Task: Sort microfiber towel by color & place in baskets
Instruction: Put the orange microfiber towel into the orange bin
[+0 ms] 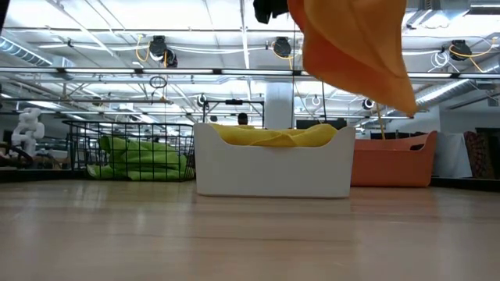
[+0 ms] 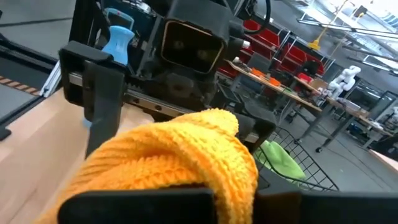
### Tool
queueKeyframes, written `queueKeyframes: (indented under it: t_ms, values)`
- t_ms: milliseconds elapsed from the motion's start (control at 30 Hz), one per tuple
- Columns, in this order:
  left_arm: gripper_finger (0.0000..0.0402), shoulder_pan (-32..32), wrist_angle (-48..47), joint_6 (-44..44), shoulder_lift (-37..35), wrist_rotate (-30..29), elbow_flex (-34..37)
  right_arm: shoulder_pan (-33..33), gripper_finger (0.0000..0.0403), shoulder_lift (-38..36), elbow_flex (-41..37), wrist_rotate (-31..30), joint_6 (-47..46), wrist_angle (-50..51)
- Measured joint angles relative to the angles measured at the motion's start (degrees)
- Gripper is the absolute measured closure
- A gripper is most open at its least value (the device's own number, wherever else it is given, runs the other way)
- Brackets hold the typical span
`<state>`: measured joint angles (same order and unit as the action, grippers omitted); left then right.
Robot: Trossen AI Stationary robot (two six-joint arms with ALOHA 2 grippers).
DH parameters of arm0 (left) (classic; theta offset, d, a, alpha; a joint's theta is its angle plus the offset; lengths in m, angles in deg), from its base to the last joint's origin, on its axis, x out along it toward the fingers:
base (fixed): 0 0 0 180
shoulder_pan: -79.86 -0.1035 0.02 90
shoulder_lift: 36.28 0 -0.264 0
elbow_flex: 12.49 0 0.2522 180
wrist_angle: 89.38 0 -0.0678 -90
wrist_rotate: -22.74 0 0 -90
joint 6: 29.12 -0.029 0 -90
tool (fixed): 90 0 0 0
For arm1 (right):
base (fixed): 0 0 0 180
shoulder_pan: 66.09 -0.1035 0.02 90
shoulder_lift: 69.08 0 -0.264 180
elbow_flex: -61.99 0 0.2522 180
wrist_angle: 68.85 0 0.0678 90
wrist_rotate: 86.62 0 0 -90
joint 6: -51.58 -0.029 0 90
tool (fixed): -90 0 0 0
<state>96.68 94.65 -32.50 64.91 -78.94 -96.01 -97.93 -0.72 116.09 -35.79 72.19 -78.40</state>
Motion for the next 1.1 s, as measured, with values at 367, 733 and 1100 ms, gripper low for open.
queueKeyframes:
  t_ms: [367, 733, 1100]
  values:
    - [0.0365, -1.7, 1.7, -4.7, 0.9, 2.5, 0.0, 0.2, 0.036, -0.2, 0.0, -1.7, -4.6, -2.7]
    - [0.0391, -6.9, -9.7, -5.3, -7.8, 2.6, 0.0, -2.4, 0.0224, -1.4, 3.6, -17.2, -21.1, 10.0]
    - [0.0392, -9.1, -14.6, -6.0, -12.1, 2.4, 0.0, -2.4, 0.0143, -1.7, 3.6, -8.6, -46.3, 28.6]
